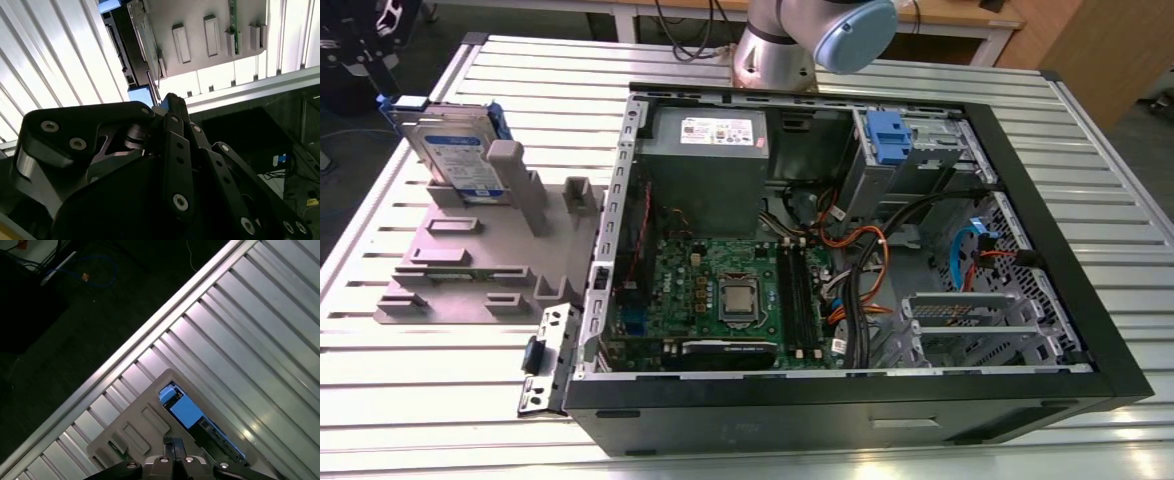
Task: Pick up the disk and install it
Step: 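Pick up the disk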
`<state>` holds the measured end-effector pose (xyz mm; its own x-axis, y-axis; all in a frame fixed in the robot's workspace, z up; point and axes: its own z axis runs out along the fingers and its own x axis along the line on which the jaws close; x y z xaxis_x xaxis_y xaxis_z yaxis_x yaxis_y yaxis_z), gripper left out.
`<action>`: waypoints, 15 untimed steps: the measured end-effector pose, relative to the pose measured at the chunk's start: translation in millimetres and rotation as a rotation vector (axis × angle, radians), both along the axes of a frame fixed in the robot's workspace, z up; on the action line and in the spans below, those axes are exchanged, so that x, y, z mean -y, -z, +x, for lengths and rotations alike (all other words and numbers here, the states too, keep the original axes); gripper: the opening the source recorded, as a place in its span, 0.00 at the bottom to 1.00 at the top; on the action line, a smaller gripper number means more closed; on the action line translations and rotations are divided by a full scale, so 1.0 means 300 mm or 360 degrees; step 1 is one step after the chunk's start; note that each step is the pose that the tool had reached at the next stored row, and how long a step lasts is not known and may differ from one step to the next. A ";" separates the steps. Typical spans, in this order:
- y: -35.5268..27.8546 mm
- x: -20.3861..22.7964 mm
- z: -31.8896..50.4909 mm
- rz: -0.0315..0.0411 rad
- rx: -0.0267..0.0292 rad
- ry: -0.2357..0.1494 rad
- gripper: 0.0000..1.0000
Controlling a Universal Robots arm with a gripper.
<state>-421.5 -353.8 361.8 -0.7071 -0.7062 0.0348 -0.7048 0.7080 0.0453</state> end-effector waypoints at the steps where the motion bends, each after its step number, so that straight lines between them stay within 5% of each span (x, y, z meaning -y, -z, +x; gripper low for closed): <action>1: 0.000 0.000 0.000 0.0000 -0.00001 -0.0019 0.11; 15: 0.000 0.000 -0.001 0.0000 -0.00002 -0.0256 0.11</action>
<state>-421.8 -353.8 361.9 -0.5851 -0.8102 0.0349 -0.8089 0.5861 0.0454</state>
